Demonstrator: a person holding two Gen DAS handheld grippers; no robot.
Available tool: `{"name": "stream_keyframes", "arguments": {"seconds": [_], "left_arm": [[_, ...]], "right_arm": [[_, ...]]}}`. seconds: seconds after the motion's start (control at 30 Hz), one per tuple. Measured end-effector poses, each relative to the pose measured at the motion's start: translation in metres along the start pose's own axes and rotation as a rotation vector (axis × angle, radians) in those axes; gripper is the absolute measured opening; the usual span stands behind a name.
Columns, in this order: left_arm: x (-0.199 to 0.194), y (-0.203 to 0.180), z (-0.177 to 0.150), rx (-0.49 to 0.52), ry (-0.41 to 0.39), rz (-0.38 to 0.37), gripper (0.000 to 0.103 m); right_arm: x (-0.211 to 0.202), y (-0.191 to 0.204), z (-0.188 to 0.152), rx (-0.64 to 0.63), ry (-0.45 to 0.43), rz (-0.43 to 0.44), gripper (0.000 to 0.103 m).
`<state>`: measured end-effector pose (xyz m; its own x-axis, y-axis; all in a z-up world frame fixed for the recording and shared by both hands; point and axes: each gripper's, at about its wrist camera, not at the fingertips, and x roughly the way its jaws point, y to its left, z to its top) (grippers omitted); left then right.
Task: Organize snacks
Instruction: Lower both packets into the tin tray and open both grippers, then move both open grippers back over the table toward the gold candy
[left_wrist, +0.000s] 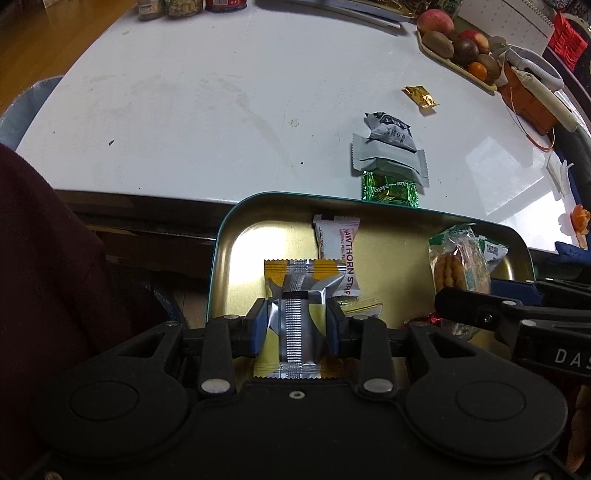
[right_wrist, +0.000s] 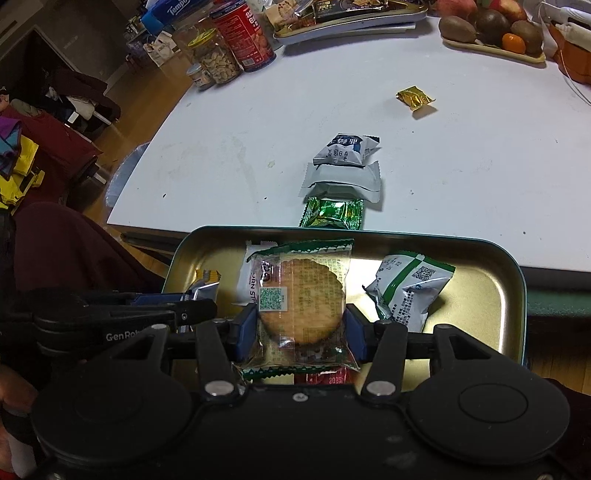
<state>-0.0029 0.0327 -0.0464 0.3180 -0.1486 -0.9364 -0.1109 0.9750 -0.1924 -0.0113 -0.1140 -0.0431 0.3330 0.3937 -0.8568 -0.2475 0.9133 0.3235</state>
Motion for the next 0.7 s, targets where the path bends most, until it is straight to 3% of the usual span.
{"name": "stream_keyframes", "arguments": {"seconds": [0.7], "left_arm": [[-0.011, 0.005, 0.018, -0.011, -0.021, -0.030, 0.042]], "right_arm": [[-0.024, -0.013, 0.014, 0.082, -0.110, 0.040, 0.054]]}}
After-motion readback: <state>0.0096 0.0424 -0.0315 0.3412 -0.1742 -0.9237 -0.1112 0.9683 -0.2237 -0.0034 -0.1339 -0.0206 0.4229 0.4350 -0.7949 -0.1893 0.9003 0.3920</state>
